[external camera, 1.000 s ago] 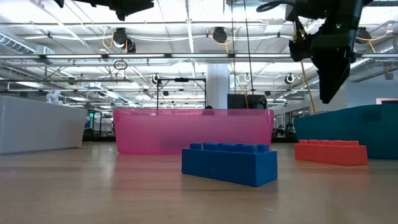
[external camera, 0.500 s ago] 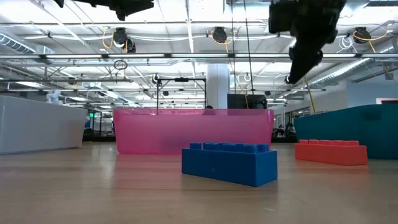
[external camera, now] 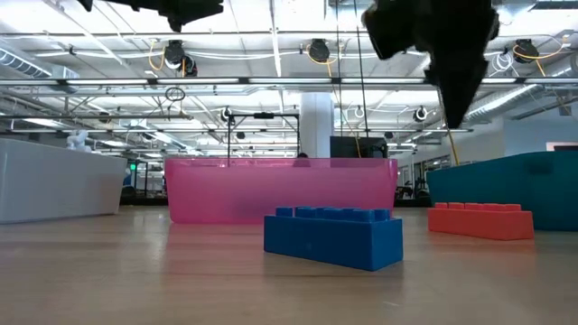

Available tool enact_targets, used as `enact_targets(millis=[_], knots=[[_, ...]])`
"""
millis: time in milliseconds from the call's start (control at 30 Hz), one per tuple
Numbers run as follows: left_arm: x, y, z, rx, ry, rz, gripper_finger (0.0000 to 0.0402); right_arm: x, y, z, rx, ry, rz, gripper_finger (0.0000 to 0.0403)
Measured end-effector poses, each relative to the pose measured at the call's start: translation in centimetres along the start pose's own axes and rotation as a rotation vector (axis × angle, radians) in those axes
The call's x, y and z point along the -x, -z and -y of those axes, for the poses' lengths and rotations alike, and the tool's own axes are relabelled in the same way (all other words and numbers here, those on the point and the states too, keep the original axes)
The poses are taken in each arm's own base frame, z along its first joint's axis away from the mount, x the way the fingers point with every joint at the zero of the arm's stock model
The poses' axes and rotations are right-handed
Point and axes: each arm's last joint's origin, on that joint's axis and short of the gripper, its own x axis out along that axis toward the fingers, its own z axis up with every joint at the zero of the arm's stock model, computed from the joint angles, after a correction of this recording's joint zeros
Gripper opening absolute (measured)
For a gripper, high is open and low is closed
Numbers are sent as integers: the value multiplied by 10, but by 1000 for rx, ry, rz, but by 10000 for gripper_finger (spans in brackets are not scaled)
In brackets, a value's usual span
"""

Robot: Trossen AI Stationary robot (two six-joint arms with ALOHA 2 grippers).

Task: Sort & place blocks by color
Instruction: Put the orange game piece into the gray bin

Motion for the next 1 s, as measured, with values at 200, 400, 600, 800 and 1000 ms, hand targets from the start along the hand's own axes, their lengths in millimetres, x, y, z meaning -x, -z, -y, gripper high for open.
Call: enact_targets(millis=[200, 400, 600, 800, 1000], knots=[[0, 2, 0, -11, 3, -16, 156, -21, -3, -5, -111, 3, -106, 235], [0, 1, 0, -35, 3, -14, 156, -31, -11, -4, -249, 26, -90, 260], [0, 4, 1, -48, 7, -38, 156, -44, -17, -10, -337, 22, -72, 263], [0, 7, 1, -50, 14, -71, 156, -58, -21, -16, -390, 6, -64, 263], [1, 11, 2, -43, 21, -109, 156, -67, -19, -19, -445, 32, -76, 263]])
